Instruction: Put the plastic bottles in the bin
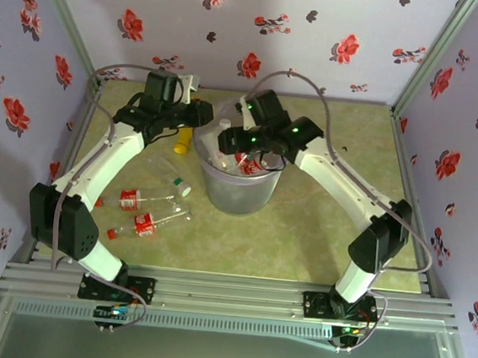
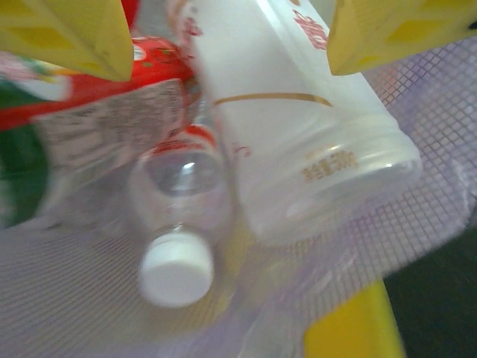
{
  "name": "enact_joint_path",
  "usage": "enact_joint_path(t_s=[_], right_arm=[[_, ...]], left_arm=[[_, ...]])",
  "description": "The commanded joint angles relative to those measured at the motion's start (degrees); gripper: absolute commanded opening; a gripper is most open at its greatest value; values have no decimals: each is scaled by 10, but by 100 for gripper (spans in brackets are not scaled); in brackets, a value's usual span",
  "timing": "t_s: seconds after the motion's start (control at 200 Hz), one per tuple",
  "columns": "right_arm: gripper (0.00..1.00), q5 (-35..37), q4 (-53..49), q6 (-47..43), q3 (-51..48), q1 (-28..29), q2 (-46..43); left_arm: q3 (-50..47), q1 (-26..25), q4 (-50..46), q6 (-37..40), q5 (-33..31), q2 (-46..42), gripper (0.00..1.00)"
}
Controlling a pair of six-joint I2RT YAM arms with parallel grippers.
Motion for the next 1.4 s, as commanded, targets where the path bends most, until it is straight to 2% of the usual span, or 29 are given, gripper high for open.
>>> enact_joint_path(t_s=[0.0,0.08,0.27,0.335,0.485,0.66,0.955,1.23,1.395], right_arm=[[74,74,-16,-18,30,-19,-84],[81,103,-9,-26,8,-39,-126],[79,85,-13,-7,-77,-145,-209],[77,54,-17,-2,-101,-174,-226],[73,-76,-13,3,-133,-224,-218],[66,-154,34,28,-162,-261,-200],[55,-209,52,49,-175,-275,-158],[44,-184,37,35,-177,-256,-136],[34,-154,21,27,-165,-242,-128]], left_arm=[[8,-12,12,-10,-5,-12,26],[6,-16,16,-12,-10,-9,26],[6,-23,24,-15,-17,-2,26],[9,-25,24,-14,-19,2,26],[8,-31,28,-16,-25,12,26],[0,-37,39,-20,-33,14,26],[-9,-40,54,-26,-37,24,26],[-2,-43,55,-24,-38,31,29],[3,-44,54,-26,-37,35,35]])
